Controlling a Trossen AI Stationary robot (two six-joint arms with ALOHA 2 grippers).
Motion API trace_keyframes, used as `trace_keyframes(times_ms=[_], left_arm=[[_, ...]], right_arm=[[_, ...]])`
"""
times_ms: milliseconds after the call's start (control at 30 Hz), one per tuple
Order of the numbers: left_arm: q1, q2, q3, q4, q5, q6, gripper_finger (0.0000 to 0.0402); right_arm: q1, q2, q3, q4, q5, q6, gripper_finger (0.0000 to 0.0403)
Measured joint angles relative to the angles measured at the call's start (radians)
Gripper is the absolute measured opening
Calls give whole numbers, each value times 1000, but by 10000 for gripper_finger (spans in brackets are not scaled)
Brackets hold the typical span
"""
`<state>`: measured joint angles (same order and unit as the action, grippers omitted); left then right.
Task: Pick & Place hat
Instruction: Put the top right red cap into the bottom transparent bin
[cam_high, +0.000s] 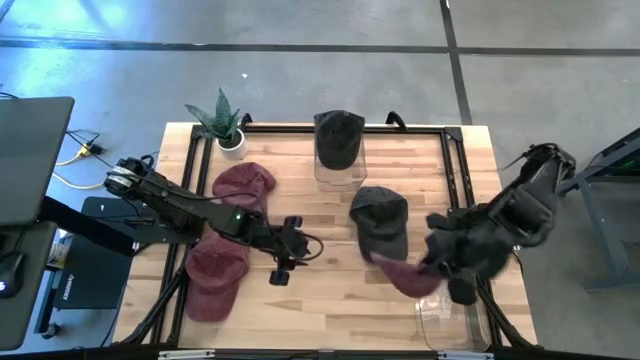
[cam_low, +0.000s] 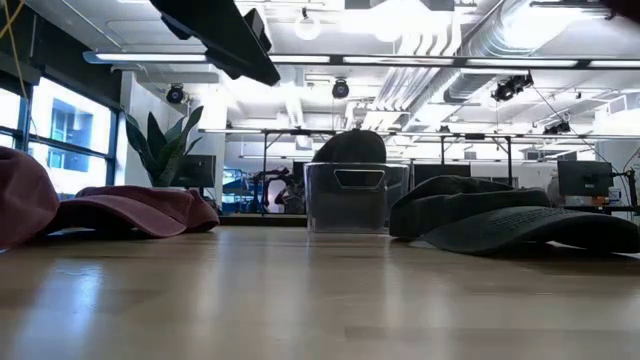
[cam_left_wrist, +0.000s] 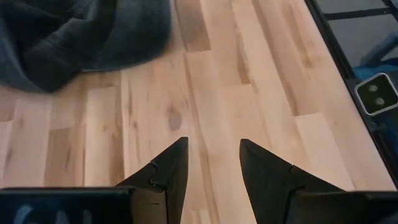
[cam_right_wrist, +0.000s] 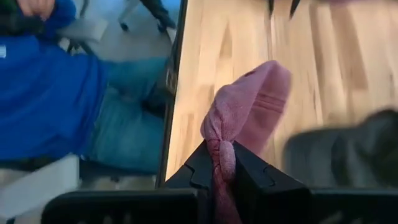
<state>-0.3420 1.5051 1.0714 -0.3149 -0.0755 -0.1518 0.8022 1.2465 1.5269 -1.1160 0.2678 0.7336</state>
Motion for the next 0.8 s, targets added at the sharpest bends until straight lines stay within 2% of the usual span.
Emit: trace_keyframes(times_ms=[233, 333, 433, 800], left_arm=[[1, 0, 0, 3, 1, 0, 138], [2, 0, 0, 2, 0, 0, 138], [1, 0, 0, 1, -16, 0, 138], [2, 0, 0, -1, -24, 0, 138]], right_arm=[[228, 2, -49, -172, 116, 275, 24], [301, 1, -71, -193, 187, 337, 27], [361, 1, -105, -190, 249, 383, 23], [496, 2, -330, -137, 319, 622, 29]])
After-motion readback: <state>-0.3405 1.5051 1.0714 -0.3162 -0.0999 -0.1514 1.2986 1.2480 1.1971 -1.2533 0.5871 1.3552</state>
